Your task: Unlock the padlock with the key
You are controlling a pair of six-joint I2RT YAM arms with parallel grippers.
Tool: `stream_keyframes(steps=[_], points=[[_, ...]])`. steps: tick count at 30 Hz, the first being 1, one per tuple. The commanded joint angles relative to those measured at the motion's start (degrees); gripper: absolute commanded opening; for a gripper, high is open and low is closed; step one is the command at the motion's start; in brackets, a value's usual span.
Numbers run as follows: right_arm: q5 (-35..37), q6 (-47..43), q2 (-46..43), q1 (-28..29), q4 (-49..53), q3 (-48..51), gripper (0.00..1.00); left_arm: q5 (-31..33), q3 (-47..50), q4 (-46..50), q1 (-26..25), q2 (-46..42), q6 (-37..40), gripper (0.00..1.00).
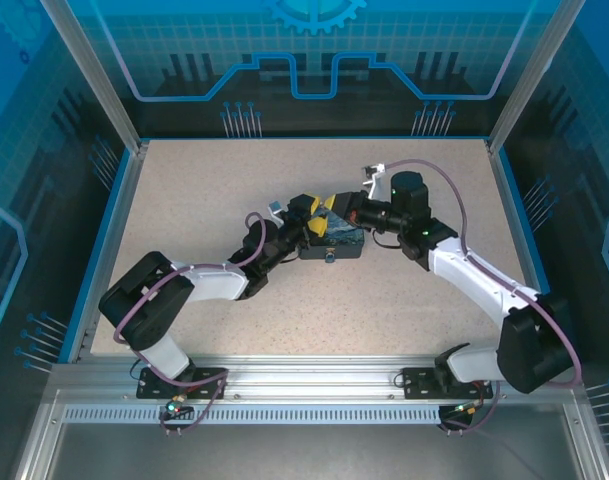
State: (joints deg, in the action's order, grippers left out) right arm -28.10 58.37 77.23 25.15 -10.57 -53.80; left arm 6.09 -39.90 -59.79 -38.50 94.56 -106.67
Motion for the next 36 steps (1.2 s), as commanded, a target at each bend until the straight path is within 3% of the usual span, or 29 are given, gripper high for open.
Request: stream_keyframes(steps=[1,10,16,22,36], points=[[1.20,0.95,1.98,1.69,-1.80,-1.35,0.00,2.25,0.36,-4.46,-0.52,-0.45,-2.37,0.59],[2.87,1.51,2.60,2.52,-4.04,2.64,0.00,3.76,-0.91,-6.37,-0.52,0.20,-3.92,0.57],[3.24,0.85,0.86,1.97,-2.71,4.82,0.00,4.10,0.18,-6.49,-0.52,0.09,-3.38,0.45],[2.96,0.87,-1.35,0.78,-2.32,6.68,0.00,4.37,1.13,-6.40,-0.36,0.09,-2.63,0.40],[1.93,0.45,-4.82,-0.64,-0.89,9.20,0.00,3.78,1.17,-6.27,0.28,0.28,-0.20,0.37]])
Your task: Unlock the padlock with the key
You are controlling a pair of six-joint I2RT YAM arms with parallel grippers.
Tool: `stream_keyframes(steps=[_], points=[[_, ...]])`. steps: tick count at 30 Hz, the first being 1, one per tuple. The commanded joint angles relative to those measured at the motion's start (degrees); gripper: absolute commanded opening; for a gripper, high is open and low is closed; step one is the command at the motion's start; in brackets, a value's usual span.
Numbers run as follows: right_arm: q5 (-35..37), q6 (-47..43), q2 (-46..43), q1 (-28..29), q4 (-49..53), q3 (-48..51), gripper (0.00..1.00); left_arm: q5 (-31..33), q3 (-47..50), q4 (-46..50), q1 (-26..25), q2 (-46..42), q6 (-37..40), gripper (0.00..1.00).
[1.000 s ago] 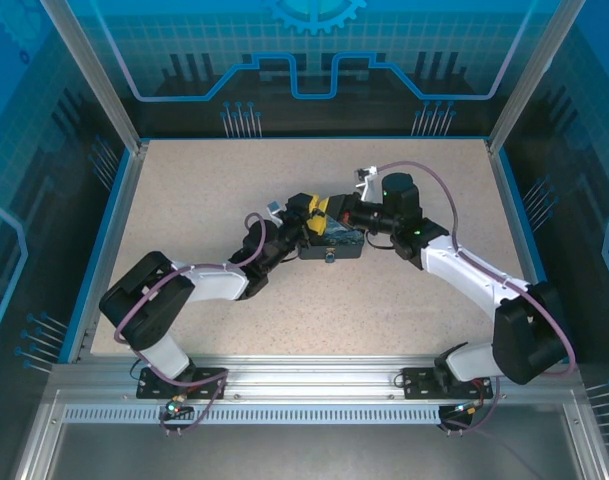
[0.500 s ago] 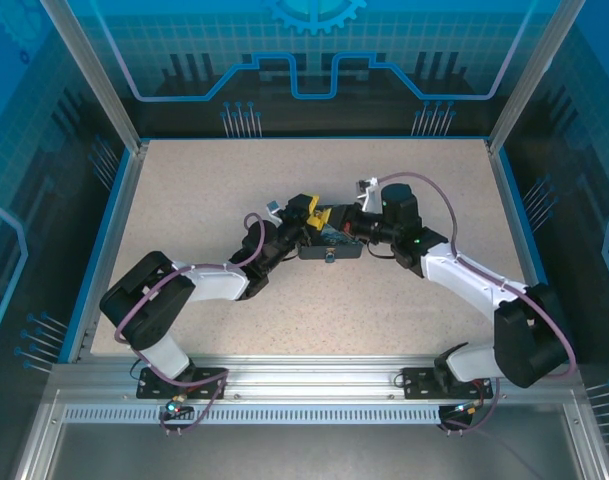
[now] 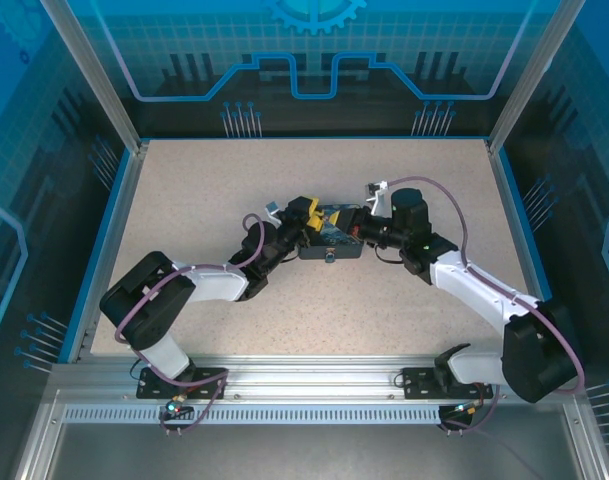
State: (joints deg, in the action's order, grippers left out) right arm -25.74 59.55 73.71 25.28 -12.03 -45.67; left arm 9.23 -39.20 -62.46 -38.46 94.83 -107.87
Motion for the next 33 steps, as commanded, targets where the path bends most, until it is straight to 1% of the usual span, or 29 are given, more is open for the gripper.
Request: stream_keyframes(steps=[1,7,9,13,16,18,19,20,21,24,29,33], points=[[-0.45,-0.81,-1.30,-0.76,0.55,1.16,0.00,0.61,0.44,-3.55,0.27,0.14,1.00,0.35],[-0.44,-0.89,-1.49,-1.02,0.67,1.46,0.00,0.61,0.44,-3.59,0.35,0.10,1.00,0.25],[-0.48,-0.93,-1.60,-1.24,0.69,1.55,0.00,0.61,0.44,-3.51,0.40,0.11,3.11,0.23],[-0.64,-0.79,-1.65,-1.28,0.69,1.36,0.00,0.11,0.26,-3.61,0.40,0.48,3.29,0.16],[-0.57,-0.85,-1.58,-1.42,0.60,1.04,0.00,-0.08,0.42,-3.82,0.40,0.80,3.38,0.15],[-0.85,-0.95,-1.34,-1.46,0.72,0.34,0.00,-0.09,0.62,-3.30,0.41,0.71,3.72,0.21],[-0.88,-1.07,-1.23,-1.46,1.01,-0.08,0.00,-0.11,0.78,-3.04,0.41,0.71,3.77,0.26],[-0.81,-1.19,-1.19,-1.46,1.34,-0.58,0.00,-0.26,0.95,-2.90,0.42,0.64,3.95,0.35],[-0.81,-1.27,-1.03,-1.51,1.42,-1.10,0.00,-0.25,1.12,-2.63,0.41,0.56,4.02,0.40],[-0.81,-1.29,-0.38,-1.52,1.75,-2.70,0.00,-0.36,1.49,-2.08,0.41,0.29,4.24,0.51],[-0.97,-0.69,0.82,-1.29,1.06,-4.41,0.00,-0.67,1.85,-1.03,0.47,0.02,4.14,0.57],[-0.72,-0.24,1.95,-0.77,0.65,-6.75,0.00,-0.81,1.55,-1.77,0.37,0.60,3.70,0.58]])
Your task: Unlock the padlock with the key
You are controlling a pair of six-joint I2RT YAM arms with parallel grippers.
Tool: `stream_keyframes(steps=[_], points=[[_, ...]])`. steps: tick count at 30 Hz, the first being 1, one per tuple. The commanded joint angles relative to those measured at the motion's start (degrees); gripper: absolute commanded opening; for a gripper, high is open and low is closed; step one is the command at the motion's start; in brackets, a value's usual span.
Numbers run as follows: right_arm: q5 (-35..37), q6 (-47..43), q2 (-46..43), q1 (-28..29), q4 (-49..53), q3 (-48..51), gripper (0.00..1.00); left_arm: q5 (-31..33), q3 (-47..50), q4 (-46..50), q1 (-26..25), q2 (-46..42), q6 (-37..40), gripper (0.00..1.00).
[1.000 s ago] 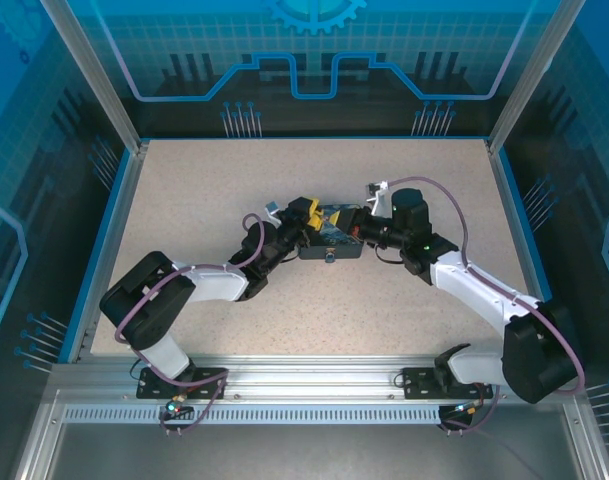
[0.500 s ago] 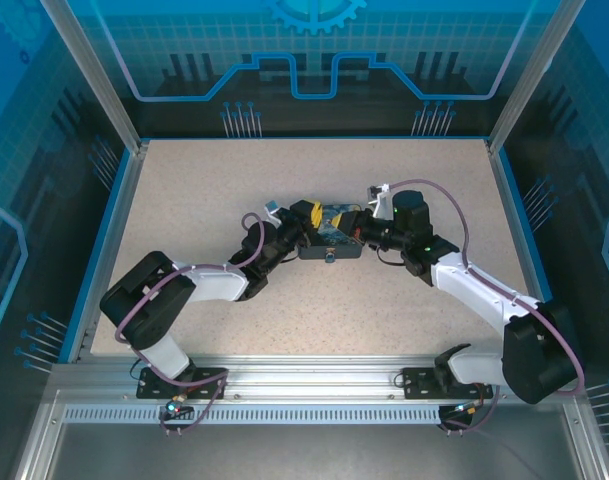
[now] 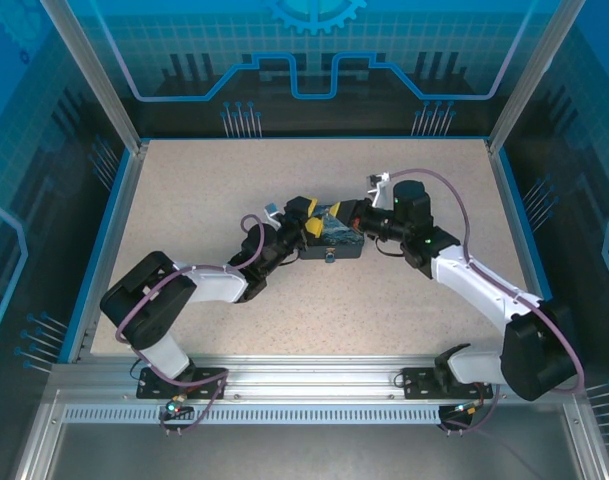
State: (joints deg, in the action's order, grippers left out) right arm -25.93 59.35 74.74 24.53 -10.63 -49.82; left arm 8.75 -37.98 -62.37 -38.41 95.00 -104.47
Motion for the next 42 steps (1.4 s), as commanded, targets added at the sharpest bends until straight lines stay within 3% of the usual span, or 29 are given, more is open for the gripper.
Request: stream_keyframes(steps=[1,15,26,37,42], points=[[-0.47,0.05,1.32,0.16,-1.16,-2.89,0.00,-0.56,-0.01,-2.25,0.33,0.69,0.08,0.58],[0.53,0.94,6.03,2.77,-4.21,-2.42,0.00,0.37,-3.22,-6.10,0.10,2.96,-3.46,0.58],[1.06,0.32,4.34,1.97,-3.26,0.87,0.00,1.03,-2.70,-5.84,0.16,2.47,-2.60,0.44],[0.80,-0.03,2.28,0.62,-2.12,2.00,0.00,1.26,-2.69,-5.33,0.22,2.38,-2.41,0.43],[0.71,-0.03,2.17,0.60,-2.20,2.19,0.00,1.18,-2.96,-5.22,0.22,2.38,-2.41,0.38]])
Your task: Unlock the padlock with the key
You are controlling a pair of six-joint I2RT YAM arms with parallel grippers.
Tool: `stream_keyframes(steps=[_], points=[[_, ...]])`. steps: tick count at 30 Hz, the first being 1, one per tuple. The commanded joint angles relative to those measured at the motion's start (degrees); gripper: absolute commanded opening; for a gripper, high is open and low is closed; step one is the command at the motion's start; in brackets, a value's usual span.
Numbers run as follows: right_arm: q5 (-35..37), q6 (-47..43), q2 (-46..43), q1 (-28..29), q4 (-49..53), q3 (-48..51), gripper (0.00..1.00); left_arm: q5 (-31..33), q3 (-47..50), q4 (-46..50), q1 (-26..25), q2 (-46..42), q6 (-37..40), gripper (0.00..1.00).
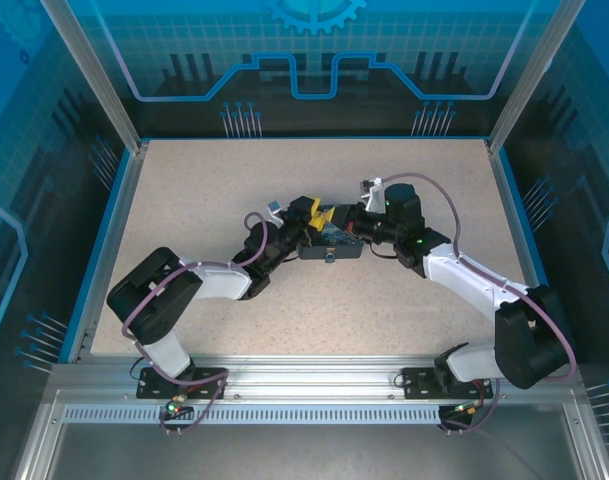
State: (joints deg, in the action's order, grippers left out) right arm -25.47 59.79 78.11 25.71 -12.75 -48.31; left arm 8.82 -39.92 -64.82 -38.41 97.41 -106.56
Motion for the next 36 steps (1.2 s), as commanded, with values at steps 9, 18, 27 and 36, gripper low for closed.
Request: stream_keyframes(steps=[9,18,27,36], points=[[0.07,-0.50,-1.71,-1.01,-0.34,1.79,0.00,1.44,-0.63,-1.37,0.15,-1.08,2.24,0.31],[-0.30,-0.44,-2.23,-1.88,-0.43,2.44,0.00,1.58,-0.86,-0.94,0.18,-0.90,2.99,0.16],[-1.20,-0.76,-2.43,-2.29,-0.77,2.42,0.00,0.70,-1.64,-0.92,0.20,-0.46,3.96,0.00],[-3.47,-2.89,-10.09,-8.17,3.88,5.97,0.48,-7.38,-1.95,2.30,2.38,-1.73,15.68,0.00]])
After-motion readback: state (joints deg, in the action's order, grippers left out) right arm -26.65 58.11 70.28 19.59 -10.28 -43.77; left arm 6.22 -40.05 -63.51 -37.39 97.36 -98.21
